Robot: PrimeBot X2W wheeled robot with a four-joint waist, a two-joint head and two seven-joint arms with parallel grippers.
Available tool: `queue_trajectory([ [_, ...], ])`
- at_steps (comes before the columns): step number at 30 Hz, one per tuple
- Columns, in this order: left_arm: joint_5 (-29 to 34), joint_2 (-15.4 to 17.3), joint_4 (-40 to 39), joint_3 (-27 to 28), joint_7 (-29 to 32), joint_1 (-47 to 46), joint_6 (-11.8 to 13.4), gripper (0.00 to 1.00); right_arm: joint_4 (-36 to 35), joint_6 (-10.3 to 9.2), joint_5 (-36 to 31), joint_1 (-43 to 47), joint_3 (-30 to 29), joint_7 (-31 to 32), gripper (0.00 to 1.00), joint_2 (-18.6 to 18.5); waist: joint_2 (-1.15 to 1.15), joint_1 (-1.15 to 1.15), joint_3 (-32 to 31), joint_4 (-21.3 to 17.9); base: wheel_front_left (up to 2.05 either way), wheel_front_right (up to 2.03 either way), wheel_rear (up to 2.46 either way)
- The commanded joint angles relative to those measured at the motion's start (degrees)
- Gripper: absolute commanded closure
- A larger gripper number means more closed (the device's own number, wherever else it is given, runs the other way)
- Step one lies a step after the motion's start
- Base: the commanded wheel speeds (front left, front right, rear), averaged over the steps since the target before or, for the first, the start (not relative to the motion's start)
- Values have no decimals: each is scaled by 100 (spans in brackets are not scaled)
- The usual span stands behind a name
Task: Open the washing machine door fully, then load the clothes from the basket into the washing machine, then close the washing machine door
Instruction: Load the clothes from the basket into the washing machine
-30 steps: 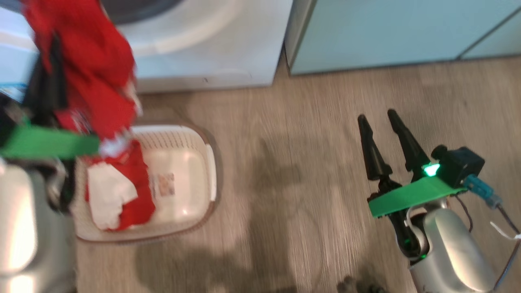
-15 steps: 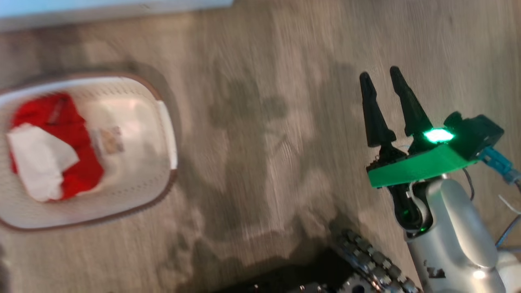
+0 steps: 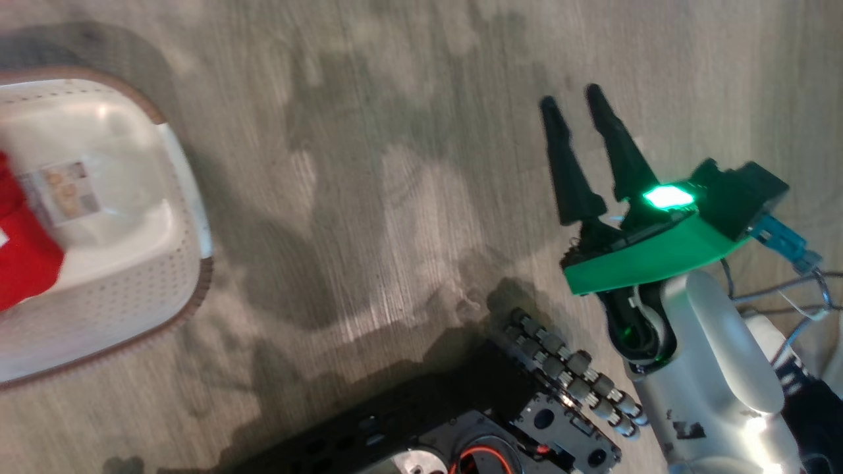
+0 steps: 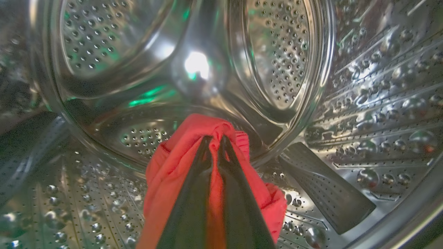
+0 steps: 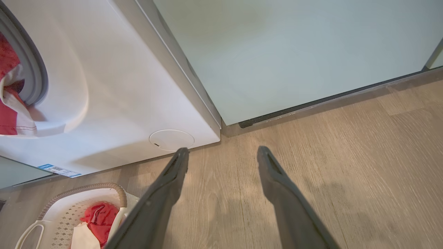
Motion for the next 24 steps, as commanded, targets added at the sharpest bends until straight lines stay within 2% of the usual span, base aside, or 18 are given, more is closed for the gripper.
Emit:
queue_trajectory([
  [1,-48,364,-91,-2,-14,-306,-6,100,-149,0,55,134,143,-52,0,-1,0,-1,108,-115,0,0,0],
  [4,-28,415,138,-222,-232,-907,-6,100,-170,0,106,116,241,-52,0,-1,0,-1,156,-144,0,0,0],
  [8,-54,280,287,-297,-483,-1400,-6,100,-169,0,122,108,307,-52,0,-1,0,-1,174,-133,0,0,0],
  [18,-114,217,-4,-523,-533,-1242,-6,100,-174,0,159,3,418,-52,0,-1,0,-1,259,-100,0,0,0],
  [24,-102,281,767,-855,-534,-1262,-6,100,-139,0,224,7,520,-52,0,-1,0,-1,217,-189,0,0,0],
])
